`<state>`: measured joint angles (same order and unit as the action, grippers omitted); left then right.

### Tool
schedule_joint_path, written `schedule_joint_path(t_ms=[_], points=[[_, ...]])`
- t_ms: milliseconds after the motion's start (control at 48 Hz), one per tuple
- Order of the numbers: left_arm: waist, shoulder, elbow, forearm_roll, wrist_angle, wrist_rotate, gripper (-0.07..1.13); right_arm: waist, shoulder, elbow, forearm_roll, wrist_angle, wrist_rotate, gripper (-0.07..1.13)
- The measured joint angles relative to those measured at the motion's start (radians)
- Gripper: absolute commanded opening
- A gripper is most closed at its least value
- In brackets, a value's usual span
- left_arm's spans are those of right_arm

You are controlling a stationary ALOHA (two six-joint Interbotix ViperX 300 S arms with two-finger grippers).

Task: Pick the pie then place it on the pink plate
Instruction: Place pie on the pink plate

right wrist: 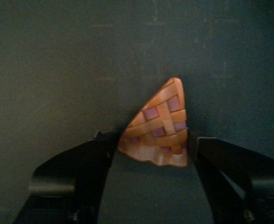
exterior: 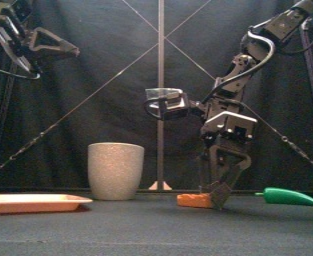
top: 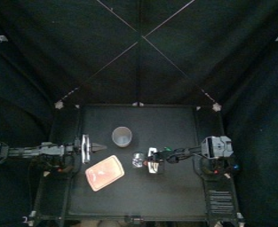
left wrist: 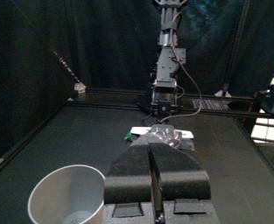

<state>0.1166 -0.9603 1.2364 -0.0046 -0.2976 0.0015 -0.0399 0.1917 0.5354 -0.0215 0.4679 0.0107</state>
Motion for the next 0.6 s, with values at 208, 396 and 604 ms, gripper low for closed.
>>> schedule_joint_path(t_ms=[208,396,604], points=[[0.000,0.000,0.008,0.000,-0.002,-0.003,-0.03,0.000,0.002,-0.005,0.000,0.000,0.000,0.57],[0.000,0.000,0.008,0.000,-0.002,-0.002,-0.03,0.012,0.002,-0.037,-0.003,0.005,0.000,0.57],[0.000,0.000,0.008,0.000,-0.002,-0.003,-0.03,0.055,0.000,-0.147,-0.005,0.011,0.000,0.57]])
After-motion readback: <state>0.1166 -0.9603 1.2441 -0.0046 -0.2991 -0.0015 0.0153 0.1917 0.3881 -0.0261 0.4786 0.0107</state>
